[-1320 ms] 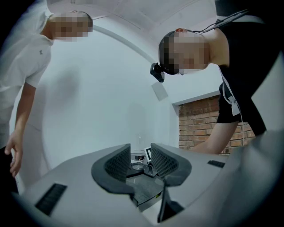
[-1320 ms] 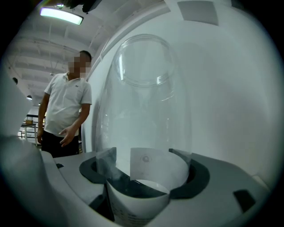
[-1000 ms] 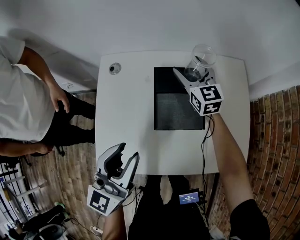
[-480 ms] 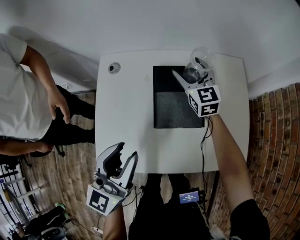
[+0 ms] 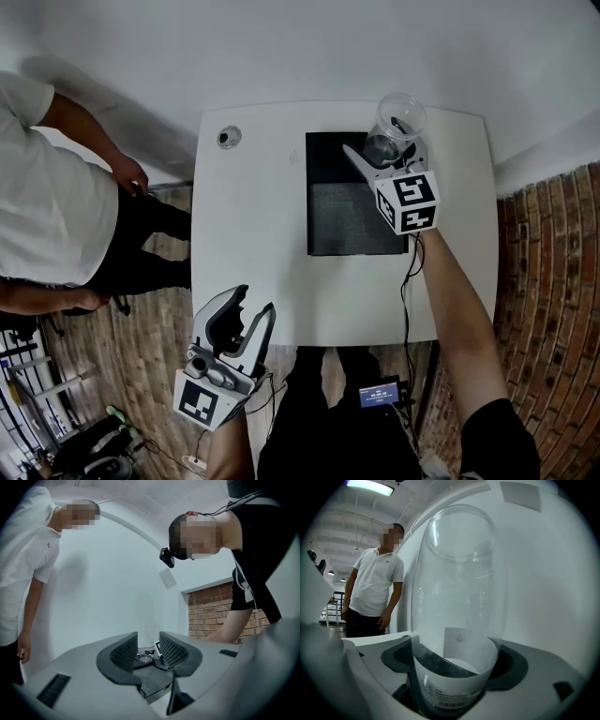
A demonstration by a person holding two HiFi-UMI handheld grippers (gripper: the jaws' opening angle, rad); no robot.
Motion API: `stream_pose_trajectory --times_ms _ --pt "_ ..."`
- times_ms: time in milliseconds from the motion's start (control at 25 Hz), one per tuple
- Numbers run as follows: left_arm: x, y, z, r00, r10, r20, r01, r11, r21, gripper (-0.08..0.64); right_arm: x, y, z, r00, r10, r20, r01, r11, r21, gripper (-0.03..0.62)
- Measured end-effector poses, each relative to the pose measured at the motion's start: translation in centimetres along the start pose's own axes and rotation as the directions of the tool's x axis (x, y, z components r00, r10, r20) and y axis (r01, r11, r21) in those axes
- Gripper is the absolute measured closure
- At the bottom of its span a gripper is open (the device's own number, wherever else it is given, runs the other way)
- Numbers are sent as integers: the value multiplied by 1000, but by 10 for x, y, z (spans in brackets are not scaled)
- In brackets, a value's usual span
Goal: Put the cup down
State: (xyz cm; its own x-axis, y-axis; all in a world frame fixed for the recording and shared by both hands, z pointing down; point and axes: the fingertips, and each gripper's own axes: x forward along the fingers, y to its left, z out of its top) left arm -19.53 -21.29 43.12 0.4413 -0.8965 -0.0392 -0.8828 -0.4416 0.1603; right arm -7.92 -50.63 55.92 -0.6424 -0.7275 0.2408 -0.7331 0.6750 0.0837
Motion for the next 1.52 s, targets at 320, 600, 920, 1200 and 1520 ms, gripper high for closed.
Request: stream_pose_trajectory --times_ms 320,600,920,1200,1520 --pt "-3 -2 4 1000 -1 8 1 1000 1 425 -11 -5 4 1000 -19 16 18 999 40 169" --pt "-7 -3 9 1000 10 15 -10 1000 13 425 -29 -7 13 999 -24 39 21 997 78 169" --pt "-9 -9 19 1000 4 29 -4 999 32 425 -65 -11 30 996 -48 81 38 991 127 169" --pt "-12 -24 33 999 -19 45 17 999 50 425 -122 -25 50 987 -119 112 97 978 187 170" --pt "-17 -50 58 996 -44 82 38 996 76 425 -194 -17 85 979 -125 162 85 969 233 172"
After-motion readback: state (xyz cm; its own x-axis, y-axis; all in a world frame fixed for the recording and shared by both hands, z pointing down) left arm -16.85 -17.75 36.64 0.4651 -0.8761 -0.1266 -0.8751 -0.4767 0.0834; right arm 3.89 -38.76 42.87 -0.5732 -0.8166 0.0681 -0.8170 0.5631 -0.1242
